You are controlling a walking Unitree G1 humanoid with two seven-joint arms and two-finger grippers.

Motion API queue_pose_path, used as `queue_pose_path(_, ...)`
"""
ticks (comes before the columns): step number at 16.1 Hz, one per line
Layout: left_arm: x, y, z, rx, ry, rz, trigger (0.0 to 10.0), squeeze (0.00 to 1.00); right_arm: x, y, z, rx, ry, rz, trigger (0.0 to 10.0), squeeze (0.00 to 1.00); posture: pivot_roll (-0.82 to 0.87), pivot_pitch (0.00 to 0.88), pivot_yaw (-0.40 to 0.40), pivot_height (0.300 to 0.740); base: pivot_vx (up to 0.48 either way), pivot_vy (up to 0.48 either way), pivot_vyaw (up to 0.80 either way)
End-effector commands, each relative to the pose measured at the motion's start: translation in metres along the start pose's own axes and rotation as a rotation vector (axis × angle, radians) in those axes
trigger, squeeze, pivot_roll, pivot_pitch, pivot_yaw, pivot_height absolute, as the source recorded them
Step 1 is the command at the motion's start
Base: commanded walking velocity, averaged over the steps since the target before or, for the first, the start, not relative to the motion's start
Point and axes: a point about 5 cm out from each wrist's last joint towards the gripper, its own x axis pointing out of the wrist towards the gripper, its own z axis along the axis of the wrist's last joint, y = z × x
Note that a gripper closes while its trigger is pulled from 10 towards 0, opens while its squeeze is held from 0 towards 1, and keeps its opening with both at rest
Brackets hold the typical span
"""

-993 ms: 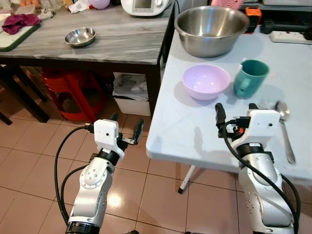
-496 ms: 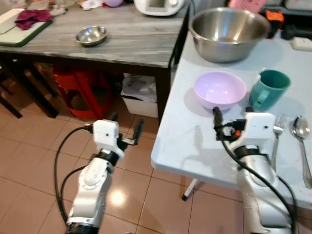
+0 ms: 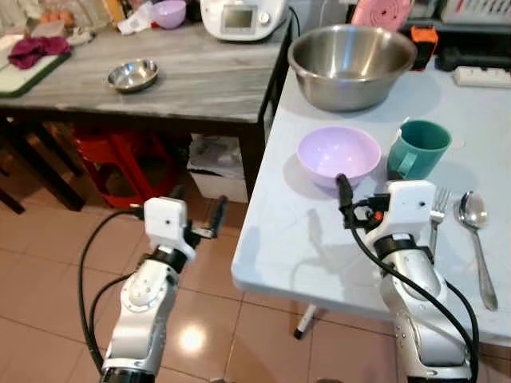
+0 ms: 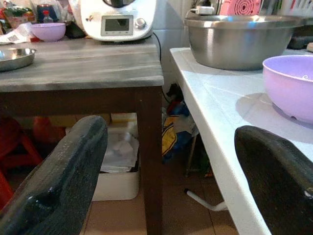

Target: Setting the table

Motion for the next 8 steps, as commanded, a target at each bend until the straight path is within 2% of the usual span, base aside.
queue_pose_path(1, -0.002, -0.002, -0.003, 0.000, 0.015, -0.002, 10.0, 0.00, -0.001, -0.001, -0.004, -0.002, 0.020, 0.012, 10.0, 0.00, -0.17, 0.160, 0.104, 0.740, 0.000, 0.000, 0.00)
queue_pose_path(3, -0.001, -0.002, -0.003, 0.003, 0.015, 0.001, 10.0, 0.00, 0.000, 0.000, -0.003, -0.017, 0.018, 0.035, 10.0, 0.00, -0.17, 0.160, 0.104, 0.740, 0.000, 0.000, 0.00)
queue_pose_path(4, -0.001, -0.002, -0.002, 0.005, 0.016, 0.006, 10.0, 0.00, 0.001, 0.003, -0.002, -0.071, 0.017, 0.081, 10.0, 0.00, -0.17, 0.160, 0.102, 0.740, 0.000, 0.000, 0.00)
queue_pose_path(6, -0.001, -0.002, -0.003, 0.002, 0.015, 0.006, 10.0, 0.00, 0.002, 0.004, 0.000, -0.117, 0.005, 0.116, 10.0, 0.00, -0.17, 0.162, 0.099, 0.740, 0.000, 0.000, 0.00)
queue_pose_path(8, -0.001, -0.004, -0.003, -0.006, 0.011, -0.002, 10.0, 0.00, 0.008, 0.004, 0.006, -0.221, -0.013, 0.161, 10.0, 0.00, -0.17, 0.163, 0.098, 0.740, 0.000, 0.000, 0.00)
